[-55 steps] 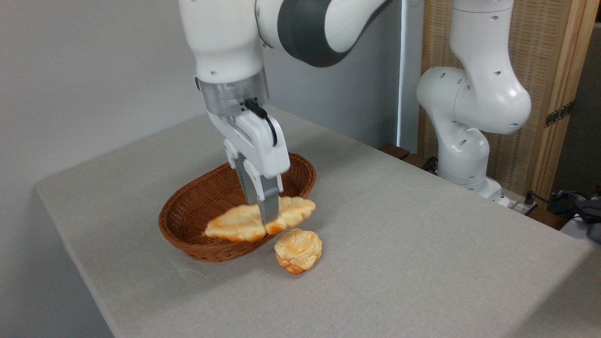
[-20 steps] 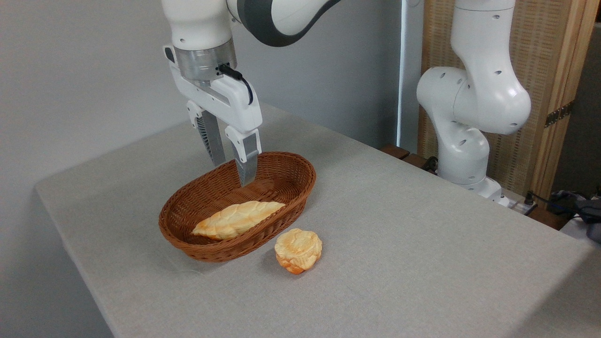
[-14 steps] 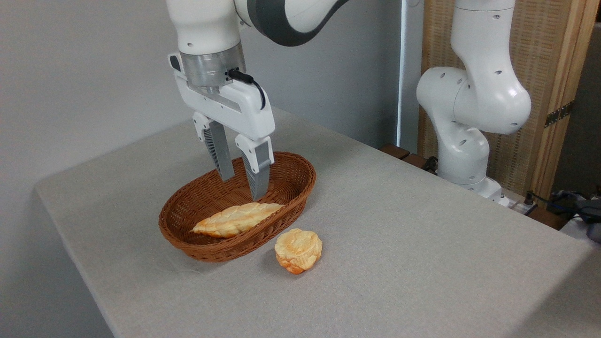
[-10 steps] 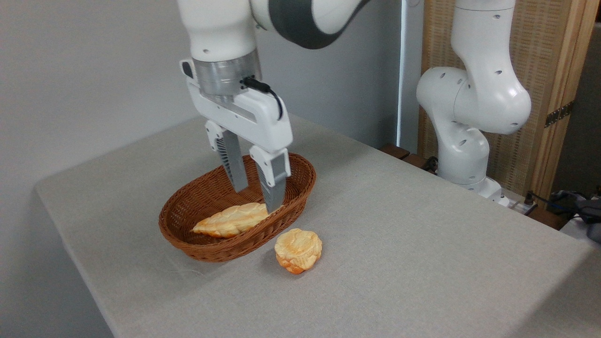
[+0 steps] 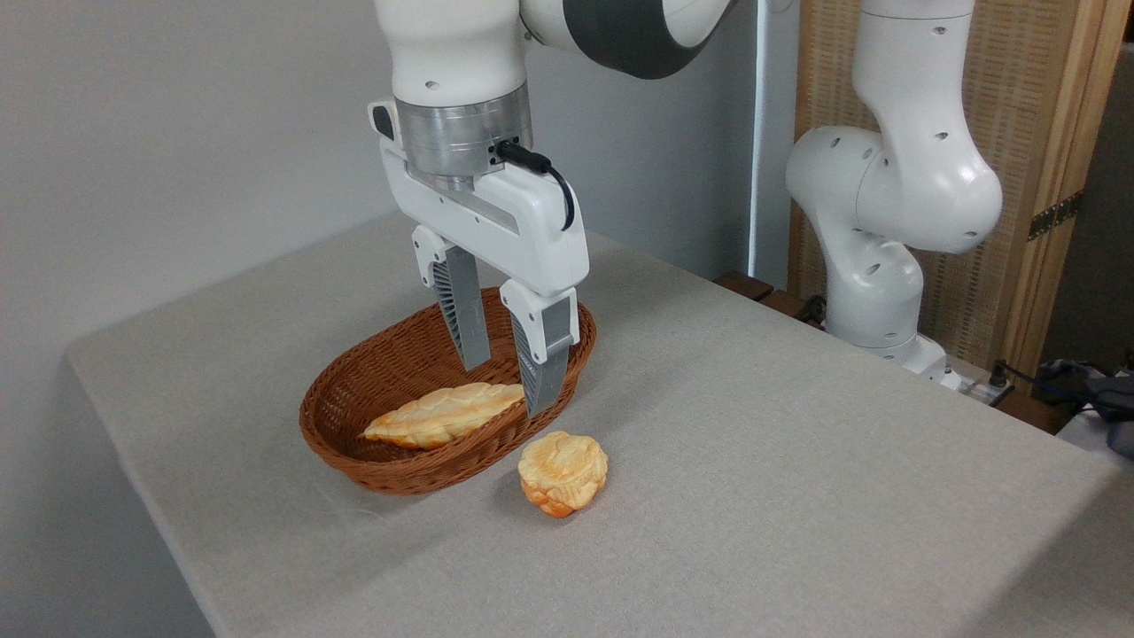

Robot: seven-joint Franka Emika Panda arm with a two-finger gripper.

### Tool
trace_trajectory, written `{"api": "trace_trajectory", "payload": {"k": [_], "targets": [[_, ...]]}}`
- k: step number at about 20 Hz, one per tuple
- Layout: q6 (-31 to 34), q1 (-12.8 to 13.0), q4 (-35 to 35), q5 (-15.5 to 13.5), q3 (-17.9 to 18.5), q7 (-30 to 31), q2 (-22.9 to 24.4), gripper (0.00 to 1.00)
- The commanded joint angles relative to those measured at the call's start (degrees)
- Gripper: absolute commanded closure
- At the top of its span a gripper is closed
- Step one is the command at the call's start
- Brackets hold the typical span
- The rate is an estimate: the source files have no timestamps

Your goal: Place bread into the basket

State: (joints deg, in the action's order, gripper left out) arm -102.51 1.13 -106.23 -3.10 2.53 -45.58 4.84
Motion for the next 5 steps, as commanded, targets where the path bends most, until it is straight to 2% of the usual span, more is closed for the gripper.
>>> {"api": "trace_trajectory", "payload": {"k": [1, 5], "targets": [[0.82, 0.46, 0.77, 0.03, 0.37, -0.83, -0.27, 0.0], [1.08, 0.46, 1.03, 0.11, 0.55, -0.91, -0.18, 0.0]]}}
